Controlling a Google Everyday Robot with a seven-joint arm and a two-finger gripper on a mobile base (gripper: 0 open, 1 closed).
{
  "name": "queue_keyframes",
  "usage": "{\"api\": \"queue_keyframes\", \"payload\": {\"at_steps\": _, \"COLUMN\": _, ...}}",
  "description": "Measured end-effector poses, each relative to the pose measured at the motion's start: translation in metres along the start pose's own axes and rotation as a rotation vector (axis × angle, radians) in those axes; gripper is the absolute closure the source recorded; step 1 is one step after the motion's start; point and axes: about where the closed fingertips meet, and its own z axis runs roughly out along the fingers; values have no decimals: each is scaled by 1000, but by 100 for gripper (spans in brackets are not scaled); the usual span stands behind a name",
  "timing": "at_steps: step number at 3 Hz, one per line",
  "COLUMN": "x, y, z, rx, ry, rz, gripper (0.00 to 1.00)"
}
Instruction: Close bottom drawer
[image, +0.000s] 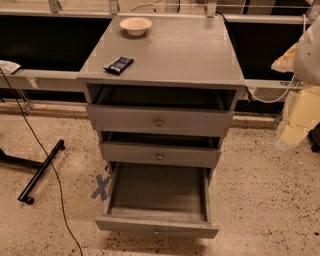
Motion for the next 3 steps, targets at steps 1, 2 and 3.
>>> {"api": "queue_keyframes", "payload": {"at_steps": 1, "x": 0, "y": 0, "z": 0, "rx": 0, "ry": 0, "rz": 0, "gripper": 0}}
{"api": "queue_keyframes", "payload": {"at_steps": 2, "x": -5, "y": 0, "z": 7, "rx": -11, "ry": -19, "rz": -1, "gripper": 0}}
{"api": "queue_keyframes", "payload": {"at_steps": 3, "x": -6, "y": 8, "z": 40, "rx": -14, "ry": -42, "rz": 4, "gripper": 0}}
